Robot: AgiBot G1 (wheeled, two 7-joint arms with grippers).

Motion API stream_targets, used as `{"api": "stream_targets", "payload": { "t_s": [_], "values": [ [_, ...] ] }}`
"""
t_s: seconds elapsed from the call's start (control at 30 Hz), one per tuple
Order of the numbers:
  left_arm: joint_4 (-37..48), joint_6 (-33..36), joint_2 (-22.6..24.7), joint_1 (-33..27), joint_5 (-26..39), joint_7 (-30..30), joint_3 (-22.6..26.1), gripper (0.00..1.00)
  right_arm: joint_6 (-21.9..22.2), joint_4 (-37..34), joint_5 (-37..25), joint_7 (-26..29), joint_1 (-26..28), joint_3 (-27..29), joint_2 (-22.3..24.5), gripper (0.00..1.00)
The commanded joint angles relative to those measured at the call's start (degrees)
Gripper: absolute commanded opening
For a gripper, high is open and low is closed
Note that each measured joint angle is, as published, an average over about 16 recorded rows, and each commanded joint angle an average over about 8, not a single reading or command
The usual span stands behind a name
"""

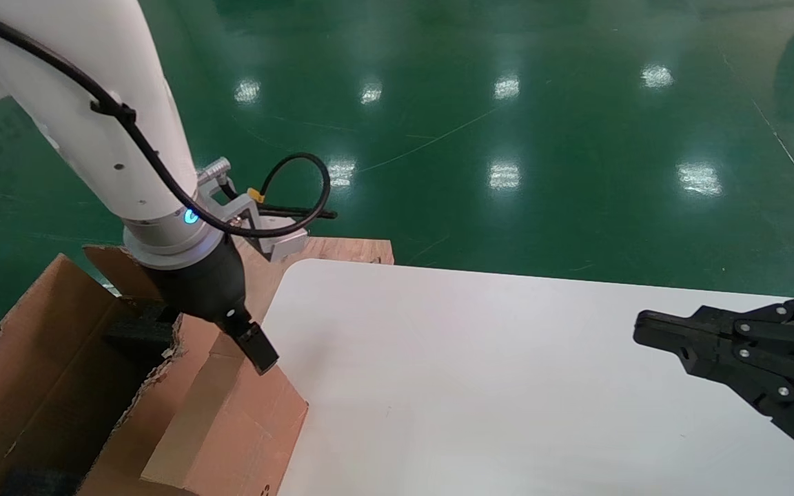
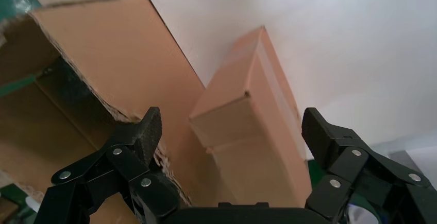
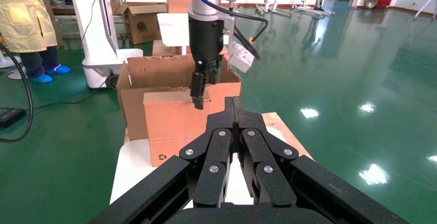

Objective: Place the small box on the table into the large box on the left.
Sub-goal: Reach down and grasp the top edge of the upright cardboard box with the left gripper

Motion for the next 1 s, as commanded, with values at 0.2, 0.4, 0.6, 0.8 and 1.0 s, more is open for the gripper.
{"api": "stream_targets", "payload": {
  "t_s": [0.2,0.4,0.6,0.8,1.0],
  "values": [
    [-0.15,-0.4,-0.72,-0.93,-2.67,0.48,3.12,1.0,0.01,0.0,0.01,-0.01,0.0,-0.01,0.01,0.0],
    [-0.27,-1.03,-0.81,-0.56,-3.93,0.34,5.45,1.0,0.01,0.0,0.02,-0.01,0.01,-0.03,0.01,0.0],
    [-0.11,-1.84,-0.94,0.53,-4.9,0.27,7.03,1.0,0.02,0.0,0.03,-0.02,0.01,-0.04,0.02,0.0],
    [0.03,-2.54,-1.6,0.18,-5.13,0.14,7.58,1.0,0.02,0.0,0.04,-0.03,0.01,-0.05,0.02,0.0],
    [0.06,-3.09,-1.81,0.57,-5.19,-0.05,8.16,1.0,0.03,0.0,0.04,-0.03,0.01,-0.06,0.03,0.0]
  ]
}}
